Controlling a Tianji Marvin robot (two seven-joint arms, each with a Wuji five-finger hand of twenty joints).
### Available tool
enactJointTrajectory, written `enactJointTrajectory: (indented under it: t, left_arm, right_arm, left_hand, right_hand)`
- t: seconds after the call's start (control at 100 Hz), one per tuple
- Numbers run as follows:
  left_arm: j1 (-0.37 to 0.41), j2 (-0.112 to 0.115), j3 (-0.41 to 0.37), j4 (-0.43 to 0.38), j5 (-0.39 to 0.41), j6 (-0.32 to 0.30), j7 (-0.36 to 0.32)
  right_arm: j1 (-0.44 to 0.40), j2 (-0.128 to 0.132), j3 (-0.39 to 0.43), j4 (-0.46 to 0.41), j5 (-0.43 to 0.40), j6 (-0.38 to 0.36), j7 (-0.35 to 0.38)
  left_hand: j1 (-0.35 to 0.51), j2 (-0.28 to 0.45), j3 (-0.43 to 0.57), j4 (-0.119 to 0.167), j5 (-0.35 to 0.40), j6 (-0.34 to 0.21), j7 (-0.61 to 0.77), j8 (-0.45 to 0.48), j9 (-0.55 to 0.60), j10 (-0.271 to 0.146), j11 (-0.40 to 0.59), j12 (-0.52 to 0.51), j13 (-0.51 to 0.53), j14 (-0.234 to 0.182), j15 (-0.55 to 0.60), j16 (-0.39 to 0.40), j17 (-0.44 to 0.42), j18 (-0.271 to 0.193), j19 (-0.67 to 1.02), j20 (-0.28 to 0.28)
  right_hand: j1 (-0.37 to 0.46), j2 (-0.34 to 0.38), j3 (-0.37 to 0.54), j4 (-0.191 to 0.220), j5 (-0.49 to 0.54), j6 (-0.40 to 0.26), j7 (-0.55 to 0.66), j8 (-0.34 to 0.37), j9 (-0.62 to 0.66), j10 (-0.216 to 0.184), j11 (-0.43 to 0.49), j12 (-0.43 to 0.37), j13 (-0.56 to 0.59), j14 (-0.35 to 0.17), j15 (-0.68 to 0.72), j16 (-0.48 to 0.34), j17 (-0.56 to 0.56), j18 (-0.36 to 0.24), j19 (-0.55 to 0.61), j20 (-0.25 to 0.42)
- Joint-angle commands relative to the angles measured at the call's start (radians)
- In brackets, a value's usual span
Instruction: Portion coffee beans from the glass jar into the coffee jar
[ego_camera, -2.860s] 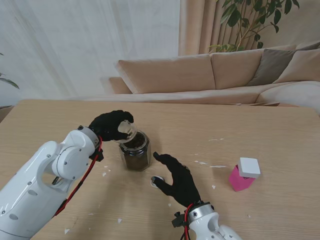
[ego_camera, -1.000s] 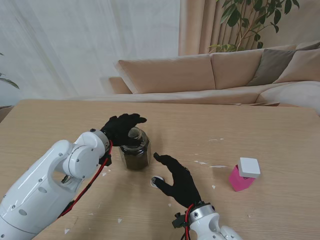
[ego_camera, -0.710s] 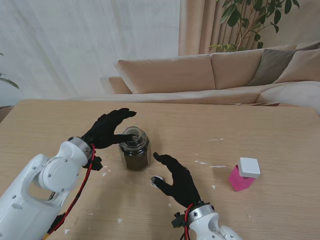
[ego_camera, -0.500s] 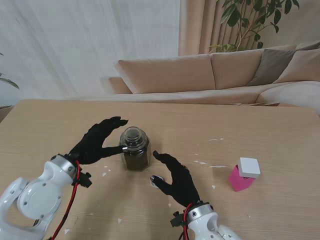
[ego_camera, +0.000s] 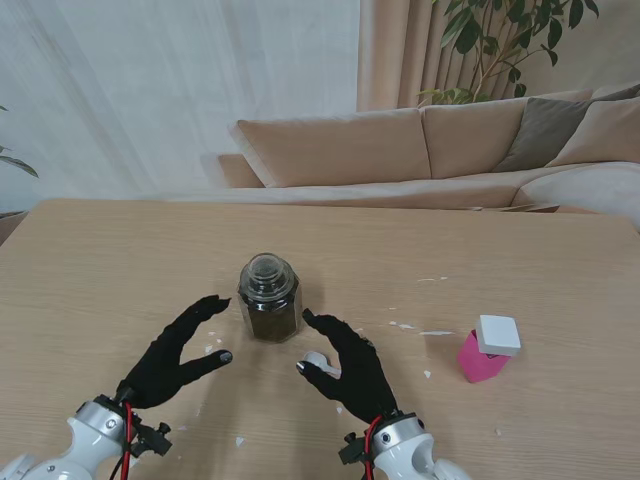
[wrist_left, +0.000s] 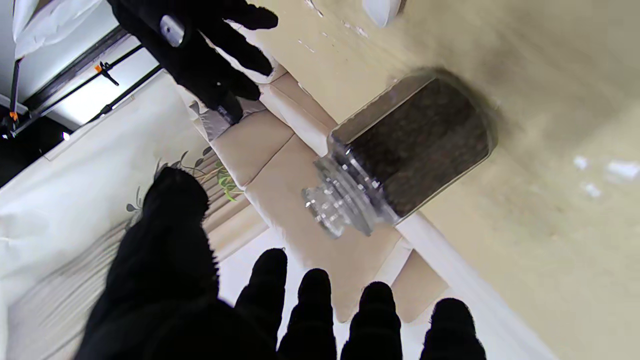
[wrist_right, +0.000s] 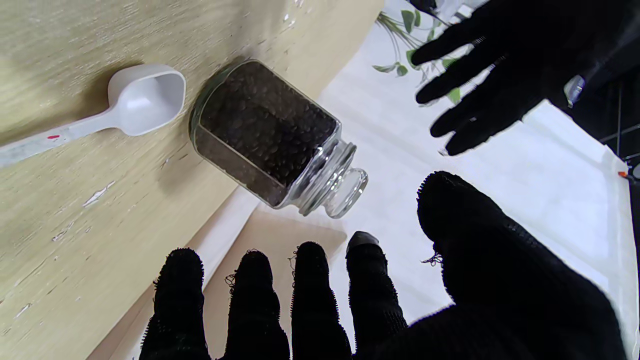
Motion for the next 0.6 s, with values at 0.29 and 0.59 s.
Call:
enactJointTrajectory:
  t: [0.29,0.59]
  left_arm:
    - [-0.015,-0.021,0.064,0.136,-0.095,-0.046,0.003]
    - [-0.036,-0.028,0.094,0.178,-0.166,-0.059,0.011]
  right_arm:
    - [0.037,-0.002,-0.051,0.048,0.006,-0.022,0.027]
    - [0.065,-0.004,-0.070,0.075,0.017,-0.033,0.035]
  left_hand:
    - [0.018,0.025,0.014,0.025,-0.012,-0.021,0.022,-0.023,-0.005,-0.017,-0.012,-0.017,-0.023,-0.050,-0.033,-0.065,0.013,-0.069,-0.054,-0.093]
    - [0.005,0.028,0.041,0.019,-0.035,-0.035,0.041,-0.026,-0.015,-0.031,-0.039,-0.017,-0.021,-0.068,-0.040,-0.096,0.018,-0.086,-0.059,-0.132]
  right_hand:
    - [0.016,0.048,-0.029,0.010,-0.050,-0.052,0.002,-0.007,-0.055,-0.052,-0.012,-0.011,-0.045,-0.052,-0.034,0.006,-0.020,-0.029,-0.032,0.005]
    - [0.009,0.060,-0.047,0.007,-0.067,-0.070,0.003,-0.014,-0.059,-0.065,-0.028,-0.019,-0.057,-0.064,-0.043,-0.003,-0.032,-0.041,-0.050,0.000]
